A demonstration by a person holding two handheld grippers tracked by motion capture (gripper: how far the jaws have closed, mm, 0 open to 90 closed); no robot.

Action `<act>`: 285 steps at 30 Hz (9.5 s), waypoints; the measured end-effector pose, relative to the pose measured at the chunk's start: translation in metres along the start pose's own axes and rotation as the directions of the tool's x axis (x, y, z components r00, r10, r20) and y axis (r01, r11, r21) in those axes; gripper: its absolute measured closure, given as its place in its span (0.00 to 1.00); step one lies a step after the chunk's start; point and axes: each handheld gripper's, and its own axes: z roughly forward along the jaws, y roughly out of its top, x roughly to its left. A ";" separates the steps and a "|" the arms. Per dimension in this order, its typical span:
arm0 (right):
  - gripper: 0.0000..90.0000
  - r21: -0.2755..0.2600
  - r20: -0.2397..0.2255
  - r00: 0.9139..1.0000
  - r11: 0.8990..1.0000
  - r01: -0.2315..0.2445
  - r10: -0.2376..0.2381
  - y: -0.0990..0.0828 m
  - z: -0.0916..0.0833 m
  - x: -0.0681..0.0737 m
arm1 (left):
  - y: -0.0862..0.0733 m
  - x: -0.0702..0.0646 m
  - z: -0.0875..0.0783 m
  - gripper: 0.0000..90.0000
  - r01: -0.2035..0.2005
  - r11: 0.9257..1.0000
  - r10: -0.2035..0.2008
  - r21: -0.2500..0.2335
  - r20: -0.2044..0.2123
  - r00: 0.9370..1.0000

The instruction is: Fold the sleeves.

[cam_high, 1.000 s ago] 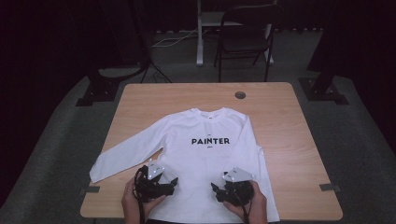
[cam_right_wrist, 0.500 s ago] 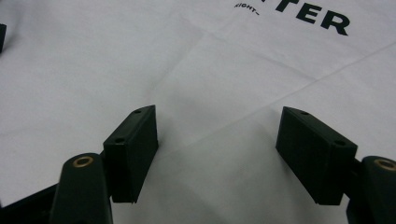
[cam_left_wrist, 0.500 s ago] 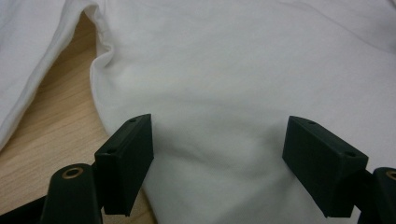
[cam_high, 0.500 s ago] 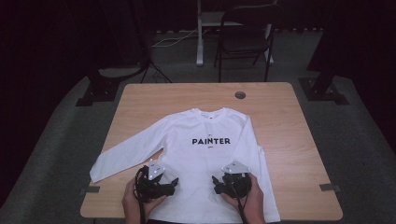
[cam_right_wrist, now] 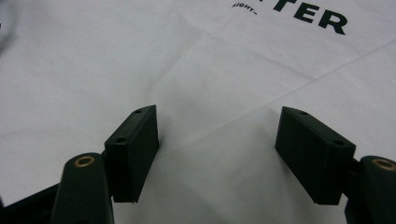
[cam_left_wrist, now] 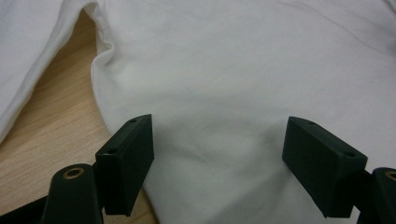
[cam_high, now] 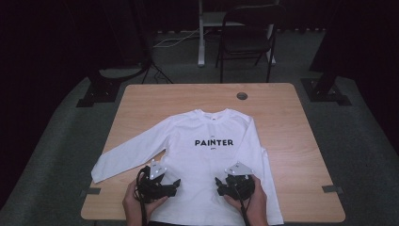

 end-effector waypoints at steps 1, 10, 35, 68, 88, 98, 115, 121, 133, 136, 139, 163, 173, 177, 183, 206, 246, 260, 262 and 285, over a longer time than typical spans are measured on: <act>0.32 0.000 -0.001 1.000 1.000 0.001 -0.001 0.000 0.000 0.000 | 0.000 0.000 0.000 0.29 0.001 1.000 -0.001 -0.001 0.002 1.000; 0.32 0.001 -0.009 1.000 1.000 0.008 -0.008 0.000 0.000 -0.002 | 0.000 0.003 -0.001 0.29 0.015 1.000 -0.015 -0.005 0.006 1.000; 0.33 0.001 -0.015 1.000 1.000 0.013 -0.013 -0.002 -0.002 -0.007 | -0.004 0.063 -0.026 0.29 0.155 0.986 -0.159 -0.061 -0.057 0.986; 0.33 0.001 -0.014 1.000 1.000 0.014 -0.014 -0.002 -0.002 -0.007 | -0.032 0.133 -0.040 0.29 0.317 0.946 -0.323 -0.062 -0.174 0.930; 0.33 0.000 -0.013 1.000 1.000 0.017 -0.017 -0.002 -0.002 -0.007 | -0.037 0.133 -0.040 0.29 0.289 0.953 -0.300 -0.085 -0.174 0.938; 0.33 0.000 -0.013 1.000 1.000 0.017 -0.017 -0.002 -0.002 -0.007 | -0.039 0.122 -0.042 0.29 0.292 0.953 -0.302 -0.083 -0.178 0.936; 0.33 0.000 -0.013 1.000 1.000 0.017 -0.017 -0.002 -0.002 -0.007 | -0.037 0.071 -0.045 0.29 0.217 0.976 -0.216 -0.009 -0.139 0.967; 0.33 0.000 -0.012 1.000 1.000 0.017 -0.017 -0.002 -0.002 -0.007 | -0.035 0.068 -0.045 0.29 0.214 0.977 -0.213 0.000 -0.118 0.970; 0.33 -0.001 -0.013 1.000 1.000 0.018 -0.018 -0.002 -0.002 -0.007 | -0.046 0.117 -0.077 0.29 0.302 0.952 -0.307 -0.058 -0.152 0.939; 0.33 0.000 -0.013 1.000 1.000 0.016 -0.016 -0.002 -0.002 -0.007 | -0.052 0.127 -0.082 0.29 0.317 0.947 -0.322 -0.054 -0.186 0.928; 0.33 -0.002 -0.013 1.000 1.000 0.019 -0.019 -0.002 -0.002 -0.007 | -0.056 0.134 -0.085 0.29 0.323 0.946 -0.323 -0.035 -0.219 0.921; 0.33 -0.001 -0.012 1.000 1.000 0.018 -0.018 -0.002 -0.002 -0.007 | -0.067 0.143 -0.085 0.37 0.337 0.941 -0.329 -0.007 -0.249 0.911; 0.33 -0.001 -0.013 1.000 1.000 0.017 -0.017 -0.002 -0.002 -0.007 | -0.068 0.143 -0.087 0.57 0.331 0.943 -0.321 -0.010 -0.279 0.905; 0.33 -0.001 -0.012 1.000 1.000 0.017 -0.017 -0.002 -0.002 -0.007 | -0.068 0.142 -0.088 0.65 0.320 0.947 -0.306 -0.002 -0.298 0.904; 0.33 -0.004 -0.008 1.000 1.000 0.020 -0.020 -0.002 -0.002 -0.006 | -0.071 0.148 -0.091 0.80 0.339 0.941 -0.329 -0.016 -0.293 0.898; 0.30 -0.005 0.009 1.000 1.000 0.027 -0.027 -0.002 -0.002 -0.004 | -0.069 0.145 -0.096 0.99 0.324 0.945 -0.319 -0.041 -0.325 0.890; 0.31 -0.058 0.025 1.000 0.998 0.015 -0.014 -0.005 -0.011 -0.006 | -0.073 0.151 -0.093 0.97 0.336 0.942 -0.324 -0.006 -0.275 0.905; 0.29 -0.096 -0.002 1.000 0.995 0.001 -0.001 -0.006 -0.022 -0.011 | -0.063 0.142 -0.103 0.97 0.303 0.950 -0.309 -0.068 -0.301 0.902; 0.28 -0.102 -0.023 1.000 0.995 -0.007 0.004 -0.008 -0.024 -0.012 | -0.061 0.140 -0.104 0.97 0.296 0.952 -0.305 -0.073 -0.301 0.904; 0.27 -0.109 -0.034 0.996 0.990 -0.085 0.081 -0.029 -0.050 -0.048 | -0.041 0.117 -0.109 0.97 0.246 0.961 -0.271 -0.127 -0.254 0.928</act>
